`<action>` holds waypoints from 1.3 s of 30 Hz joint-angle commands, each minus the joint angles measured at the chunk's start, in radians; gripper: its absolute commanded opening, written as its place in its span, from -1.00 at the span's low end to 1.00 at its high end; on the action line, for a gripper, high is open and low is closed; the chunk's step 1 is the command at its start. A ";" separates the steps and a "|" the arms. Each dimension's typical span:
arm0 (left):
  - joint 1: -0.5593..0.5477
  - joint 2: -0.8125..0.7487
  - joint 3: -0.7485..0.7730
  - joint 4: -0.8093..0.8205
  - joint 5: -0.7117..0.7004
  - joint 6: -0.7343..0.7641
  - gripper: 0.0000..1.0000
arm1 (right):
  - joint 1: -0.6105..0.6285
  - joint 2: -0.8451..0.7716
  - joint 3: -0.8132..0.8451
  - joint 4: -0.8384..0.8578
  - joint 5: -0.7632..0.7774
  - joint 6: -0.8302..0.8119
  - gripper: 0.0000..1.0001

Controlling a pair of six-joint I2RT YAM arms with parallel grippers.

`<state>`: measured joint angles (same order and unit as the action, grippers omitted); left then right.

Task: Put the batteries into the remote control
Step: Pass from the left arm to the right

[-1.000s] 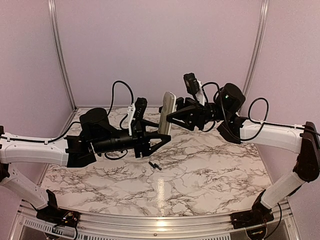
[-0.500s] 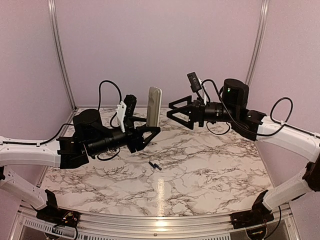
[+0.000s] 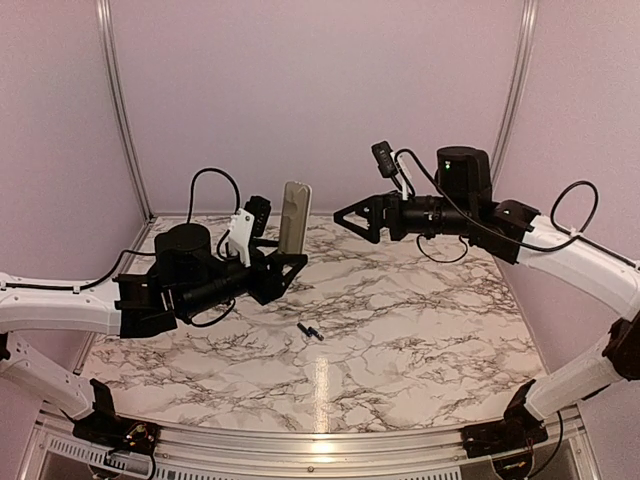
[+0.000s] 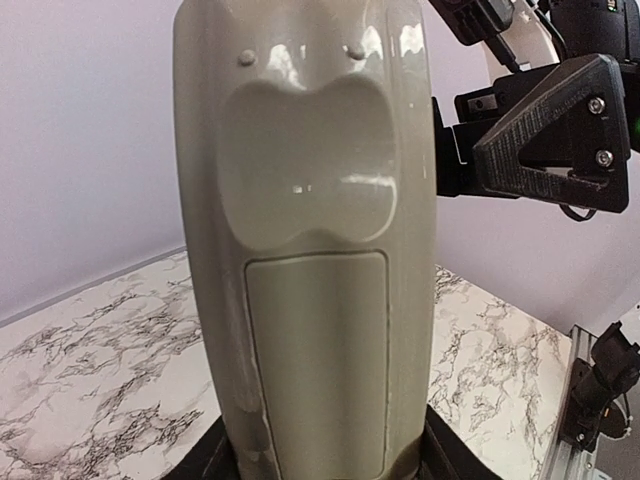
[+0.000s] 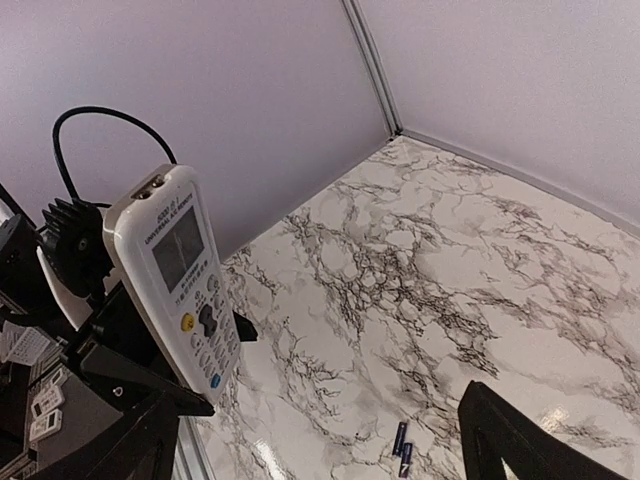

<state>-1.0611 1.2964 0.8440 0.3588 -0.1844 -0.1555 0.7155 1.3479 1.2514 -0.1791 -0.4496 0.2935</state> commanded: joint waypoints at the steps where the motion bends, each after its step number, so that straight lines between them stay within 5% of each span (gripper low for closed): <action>1: 0.003 0.022 0.012 -0.050 -0.053 0.009 -0.62 | 0.010 0.013 0.030 -0.045 0.049 0.037 0.90; 13: 0.000 0.120 0.070 -0.121 -0.076 -0.009 -0.67 | 0.078 0.141 0.118 -0.014 0.033 0.062 0.86; 27: -0.010 0.171 0.095 -0.084 -0.058 -0.014 -0.68 | 0.081 0.239 0.130 0.064 0.024 0.173 -0.02; 39: -0.011 0.188 0.119 -0.087 -0.055 -0.012 -0.68 | 0.073 0.274 0.119 0.083 0.018 0.192 -0.30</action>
<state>-1.0668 1.4708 0.9199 0.2424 -0.2447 -0.1722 0.7898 1.5932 1.3594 -0.1131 -0.4248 0.4652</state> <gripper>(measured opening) 0.530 0.360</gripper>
